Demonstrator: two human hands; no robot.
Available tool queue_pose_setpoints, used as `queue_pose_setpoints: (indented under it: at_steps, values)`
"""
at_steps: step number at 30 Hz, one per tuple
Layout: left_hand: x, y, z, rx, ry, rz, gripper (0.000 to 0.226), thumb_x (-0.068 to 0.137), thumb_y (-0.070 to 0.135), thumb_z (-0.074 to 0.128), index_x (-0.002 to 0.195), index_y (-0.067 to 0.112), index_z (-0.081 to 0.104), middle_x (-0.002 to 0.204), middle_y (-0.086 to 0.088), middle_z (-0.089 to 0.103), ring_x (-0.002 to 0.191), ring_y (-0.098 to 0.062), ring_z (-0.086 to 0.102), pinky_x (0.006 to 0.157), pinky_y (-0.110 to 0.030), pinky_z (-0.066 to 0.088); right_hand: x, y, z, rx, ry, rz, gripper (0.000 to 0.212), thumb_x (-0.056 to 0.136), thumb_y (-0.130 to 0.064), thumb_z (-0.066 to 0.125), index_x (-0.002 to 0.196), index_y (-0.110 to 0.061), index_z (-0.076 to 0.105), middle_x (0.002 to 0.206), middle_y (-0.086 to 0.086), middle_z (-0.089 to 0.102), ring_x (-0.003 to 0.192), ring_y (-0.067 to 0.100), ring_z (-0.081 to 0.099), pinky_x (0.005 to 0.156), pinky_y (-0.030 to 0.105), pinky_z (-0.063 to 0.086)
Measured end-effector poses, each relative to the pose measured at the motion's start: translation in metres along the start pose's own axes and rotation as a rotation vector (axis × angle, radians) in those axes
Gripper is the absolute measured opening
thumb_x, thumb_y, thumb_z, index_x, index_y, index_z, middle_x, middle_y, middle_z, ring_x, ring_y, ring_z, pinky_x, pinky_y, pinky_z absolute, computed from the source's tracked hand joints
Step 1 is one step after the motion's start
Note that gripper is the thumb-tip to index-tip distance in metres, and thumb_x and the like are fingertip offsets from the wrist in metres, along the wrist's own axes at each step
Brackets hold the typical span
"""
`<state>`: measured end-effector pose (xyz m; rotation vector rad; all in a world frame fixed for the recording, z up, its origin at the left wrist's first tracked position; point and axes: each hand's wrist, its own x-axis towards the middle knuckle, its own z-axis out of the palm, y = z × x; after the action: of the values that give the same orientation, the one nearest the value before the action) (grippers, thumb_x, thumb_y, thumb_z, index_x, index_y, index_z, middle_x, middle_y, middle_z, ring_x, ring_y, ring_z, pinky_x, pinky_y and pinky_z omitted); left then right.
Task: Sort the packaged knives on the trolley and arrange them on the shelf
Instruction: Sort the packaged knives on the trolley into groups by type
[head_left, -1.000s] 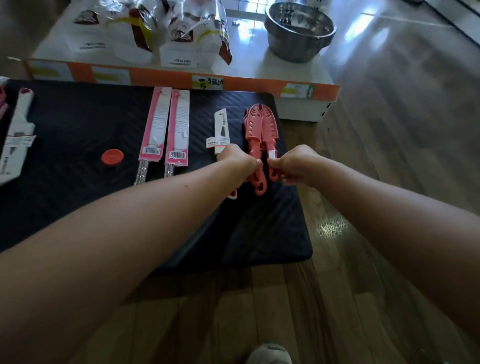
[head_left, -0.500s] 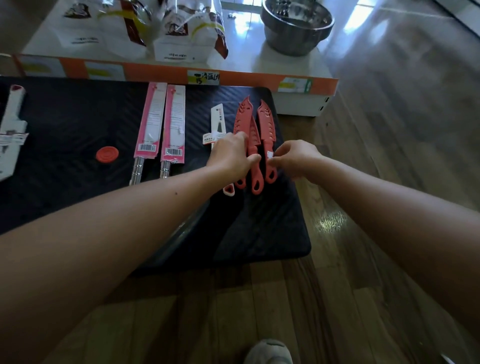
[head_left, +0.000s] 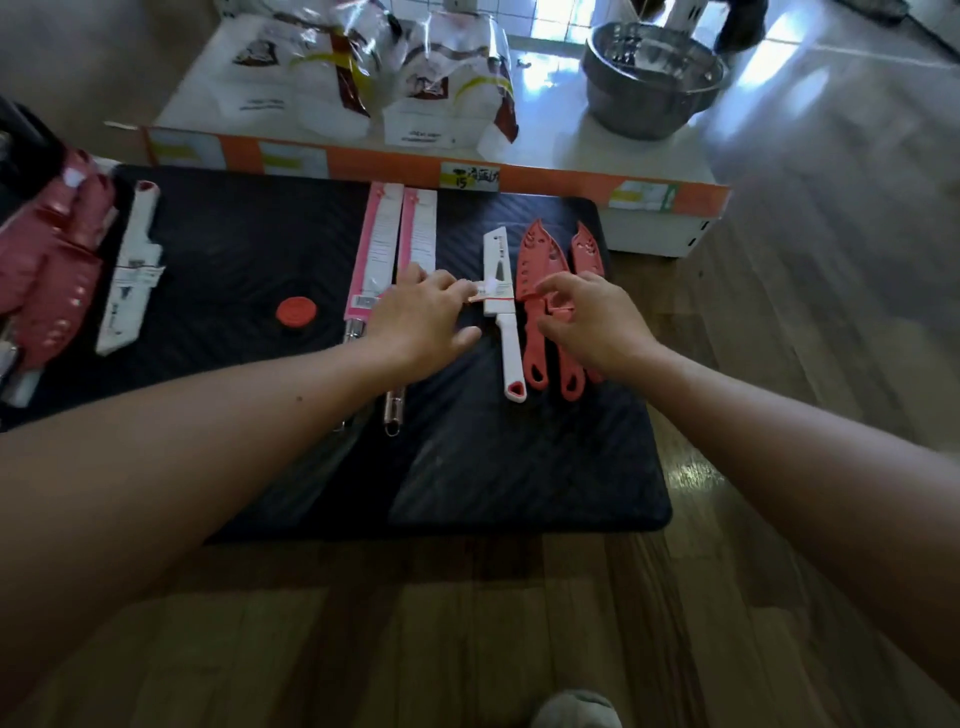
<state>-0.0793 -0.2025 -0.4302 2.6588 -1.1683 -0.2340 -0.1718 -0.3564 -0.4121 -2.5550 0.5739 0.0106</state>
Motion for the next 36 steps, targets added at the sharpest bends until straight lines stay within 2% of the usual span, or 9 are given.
queue_pose_setpoints:
  at_steps: [3,7,11,17,21,26,30,33,36]
  values:
    - [-0.016,-0.031,-0.013,0.129,0.021,0.017,0.051,0.09,0.04,0.047,0.135,0.017,0.039,0.139,-0.006,0.044,0.127,-0.027,0.035,0.097,-0.042,0.038,0.002,-0.025,0.007,-0.087,-0.044,-0.103,0.039,0.088,-0.026,0.057,0.126,-0.022,0.052,0.123,0.002,0.052,0.109,0.021,0.052,0.087,0.032,0.044]
    - [-0.051,-0.073,-0.025,0.228,-0.005,0.018,0.052,0.091,0.041,0.045,0.138,0.019,0.037,0.14,-0.002,0.042,0.127,-0.024,0.037,0.093,-0.039,0.039,0.007,-0.069,0.026,-0.093,-0.093,-0.222,0.038,0.088,-0.025,0.058,0.126,-0.02,0.052,0.121,0.004,0.053,0.105,0.022,0.055,0.089,0.034,0.046]
    - [-0.089,-0.119,-0.037,0.295,-0.005,-0.034,0.053,0.09,0.039,0.048,0.138,0.016,0.038,0.14,-0.003,0.044,0.126,-0.026,0.039,0.09,-0.04,0.039,0.015,-0.113,0.053,-0.065,-0.154,-0.314,0.037,0.087,-0.024,0.059,0.123,-0.019,0.055,0.119,0.004,0.055,0.103,0.021,0.056,0.087,0.031,0.044]
    - [-0.121,-0.172,-0.049,0.278,0.039,-0.201,0.052,0.091,0.039,0.046,0.137,0.017,0.038,0.139,-0.001,0.043,0.126,-0.026,0.037,0.094,-0.041,0.036,0.03,-0.182,0.1,-0.018,-0.167,-0.402,0.035,0.086,-0.026,0.058,0.121,-0.022,0.056,0.114,0.004,0.055,0.101,0.021,0.055,0.086,0.033,0.046]
    - [-0.124,-0.198,-0.051,0.215,0.078,-0.315,0.052,0.091,0.041,0.044,0.138,0.02,0.035,0.141,0.001,0.04,0.127,-0.024,0.034,0.098,-0.038,0.032,0.042,-0.216,0.127,-0.081,-0.194,-0.512,0.038,0.086,-0.025,0.057,0.124,-0.021,0.054,0.117,0.004,0.054,0.098,0.025,0.057,0.083,0.036,0.048]
    - [-0.117,-0.225,-0.054,0.072,0.173,-0.42,0.046,0.091,0.036,0.045,0.133,0.017,0.042,0.135,-0.001,0.046,0.123,-0.025,0.039,0.1,-0.039,0.034,0.069,-0.254,0.152,-0.142,-0.151,-0.602,0.038,0.088,-0.018,0.052,0.125,-0.023,0.053,0.122,0.001,0.053,0.108,0.023,0.053,0.08,0.035,0.047]
    - [-0.099,-0.252,-0.068,-0.069,0.307,-0.506,0.032,0.092,0.03,0.045,0.118,0.014,0.053,0.123,-0.006,0.055,0.115,-0.027,0.045,0.092,-0.04,0.038,0.099,-0.278,0.165,-0.124,-0.111,-0.59,0.039,0.089,-0.012,0.048,0.126,-0.022,0.052,0.125,-0.001,0.053,0.111,0.024,0.051,0.084,0.038,0.047]
    - [-0.087,-0.27,-0.069,-0.044,0.367,-0.524,0.026,0.092,0.027,0.044,0.113,0.016,0.056,0.12,-0.004,0.057,0.111,-0.026,0.047,0.09,-0.039,0.037,0.125,-0.287,0.171,-0.161,-0.1,-0.577,0.044,0.09,-0.009,0.046,0.132,-0.023,0.046,0.129,-0.003,0.051,0.112,0.022,0.048,0.084,0.035,0.046]
    - [-0.077,-0.283,-0.065,0.049,0.297,-0.52,0.031,0.093,0.03,0.042,0.121,0.021,0.051,0.128,0.001,0.053,0.118,-0.022,0.042,0.095,-0.036,0.035,0.142,-0.29,0.181,-0.259,-0.137,-0.583,0.048,0.091,-0.01,0.048,0.135,-0.025,0.04,0.134,-0.005,0.048,0.114,0.02,0.047,0.084,0.033,0.047]
